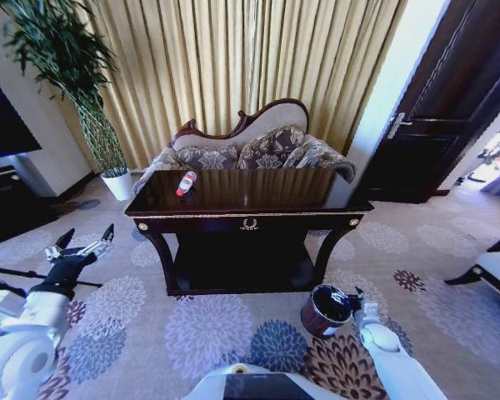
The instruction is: Move to the front of the table and place the trash on the table into the trash bin.
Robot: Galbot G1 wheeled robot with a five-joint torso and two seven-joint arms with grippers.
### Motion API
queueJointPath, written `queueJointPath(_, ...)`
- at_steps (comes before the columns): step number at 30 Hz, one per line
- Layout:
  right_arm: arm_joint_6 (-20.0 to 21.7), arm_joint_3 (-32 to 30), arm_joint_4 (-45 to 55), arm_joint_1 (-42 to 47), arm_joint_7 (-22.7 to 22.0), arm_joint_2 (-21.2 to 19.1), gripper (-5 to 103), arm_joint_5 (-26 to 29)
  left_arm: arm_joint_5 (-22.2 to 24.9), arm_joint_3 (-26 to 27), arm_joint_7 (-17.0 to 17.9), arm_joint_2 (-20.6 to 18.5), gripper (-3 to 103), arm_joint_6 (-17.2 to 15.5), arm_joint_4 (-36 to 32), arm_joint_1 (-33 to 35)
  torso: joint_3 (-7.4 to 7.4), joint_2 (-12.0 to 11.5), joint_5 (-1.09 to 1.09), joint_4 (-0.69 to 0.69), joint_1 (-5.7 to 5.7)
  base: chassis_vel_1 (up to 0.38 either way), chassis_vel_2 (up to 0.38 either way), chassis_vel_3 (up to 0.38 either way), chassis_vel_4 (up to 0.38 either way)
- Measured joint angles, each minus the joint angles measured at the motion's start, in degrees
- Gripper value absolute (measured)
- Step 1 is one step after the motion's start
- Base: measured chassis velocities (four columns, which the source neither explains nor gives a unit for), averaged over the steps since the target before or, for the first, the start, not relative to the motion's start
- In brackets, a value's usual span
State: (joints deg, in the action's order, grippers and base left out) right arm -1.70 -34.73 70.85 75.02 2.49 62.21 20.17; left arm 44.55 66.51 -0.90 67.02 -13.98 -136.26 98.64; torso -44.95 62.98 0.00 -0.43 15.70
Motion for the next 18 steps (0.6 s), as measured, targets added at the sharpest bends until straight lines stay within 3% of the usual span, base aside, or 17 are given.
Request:
queueJointPath(3,1.4,-0.4,2.7,1.0,-0.1,-0.2,100,0.4,0.0,0.1,0.0,0.0,100,0.1,0.1,0.0,0.00,0.0,0.02,0.00,0.00,0.000,0.000,0.000,0.000)
queueJointPath(4,4.0,-1.4,9.0,3.1,-0.1,-0.8,100,2.6,0.1,0.2,0.0,0.1,100,0.6,0.2,0.0,0.00,0.0,0.00,0.00,0.00,0.000,0.000,0.000,0.000)
queueJointPath(8,7.0,-4.6,24.7,6.9,-2.3,-1.8,100,7.7,0.1,0.3,0.1,0.3,100,1.1,0.4,0.1,0.00,0.0,-0.03,0.02,0.00,0.000,0.000,0.000,0.000)
queueJointPath(11,7.3,-5.1,27.0,7.5,-2.6,-1.9,100,8.2,0.1,0.4,0.0,0.3,100,1.1,0.4,0.1,0.00,0.0,-0.03,0.02,0.00,0.000,0.000,0.000,0.000)
queueJointPath(14,10.6,-8.1,41.2,10.2,-4.4,-2.2,100,11.3,0.3,0.9,0.1,0.4,100,1.4,0.6,0.1,0.00,0.0,-0.02,0.00,0.00,0.000,0.000,0.000,0.000)
queueJointPath(18,12.8,-9.0,47.2,10.6,-5.2,-2.3,100,12.6,1.0,1.3,0.1,0.4,100,1.4,0.6,0.1,0.01,0.0,-0.02,0.00,0.00,0.000,0.000,0.000,0.000)
